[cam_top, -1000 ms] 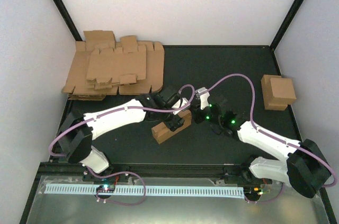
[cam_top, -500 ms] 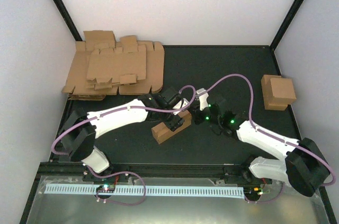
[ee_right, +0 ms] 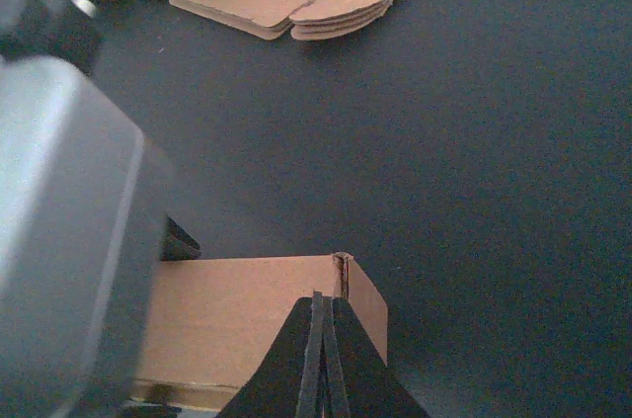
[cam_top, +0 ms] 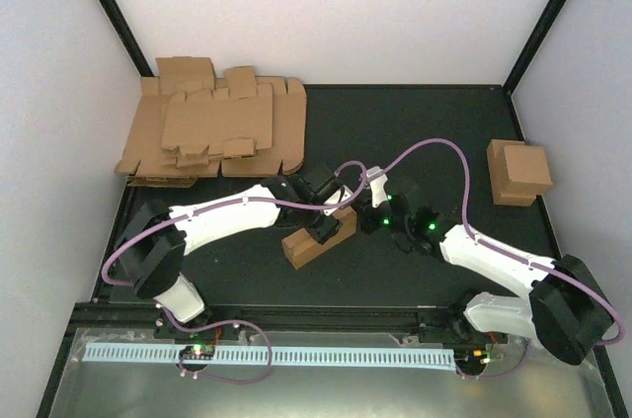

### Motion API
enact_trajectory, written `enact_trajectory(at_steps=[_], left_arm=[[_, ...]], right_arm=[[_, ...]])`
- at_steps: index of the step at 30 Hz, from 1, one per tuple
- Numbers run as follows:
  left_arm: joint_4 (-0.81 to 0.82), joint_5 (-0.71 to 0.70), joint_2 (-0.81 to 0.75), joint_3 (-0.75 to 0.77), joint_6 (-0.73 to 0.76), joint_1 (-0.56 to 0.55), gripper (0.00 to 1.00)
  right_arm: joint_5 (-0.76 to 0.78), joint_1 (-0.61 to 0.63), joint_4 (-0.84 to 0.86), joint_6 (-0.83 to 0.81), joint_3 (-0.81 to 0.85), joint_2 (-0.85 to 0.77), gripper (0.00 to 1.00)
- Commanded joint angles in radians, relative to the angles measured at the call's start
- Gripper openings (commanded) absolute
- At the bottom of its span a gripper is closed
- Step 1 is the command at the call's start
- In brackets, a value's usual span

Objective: Fold the paper box

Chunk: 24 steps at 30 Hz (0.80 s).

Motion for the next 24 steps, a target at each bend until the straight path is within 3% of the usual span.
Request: enact_trajectory(at_steps=[1, 8, 16, 24], left_arm=[[-0.008, -0.022, 0.036, 0.025, -0.014, -0.004, 0.60], [-0.007, -0.033, 0.040, 0.025, -0.020, -0.004, 0.58], [0.000, -0.045, 0.046, 0.025, -0.051, -0.004, 0.47], [0.000, -0.048, 0.044, 0.023, -0.054, -0.004, 0.45]], right_arm=[[-0.008, 0.000, -0.006, -0.008, -0.015, -0.005, 0.02], [-0.012, 0.003, -0.012, -0.002, -0.028, -0.013, 0.02], [0.005, 0.028, -0.008, 0.023, -0.063, -0.044, 0.02], [0.022, 0.050, -0.007, 0.032, -0.078, -0.048, 0.02]])
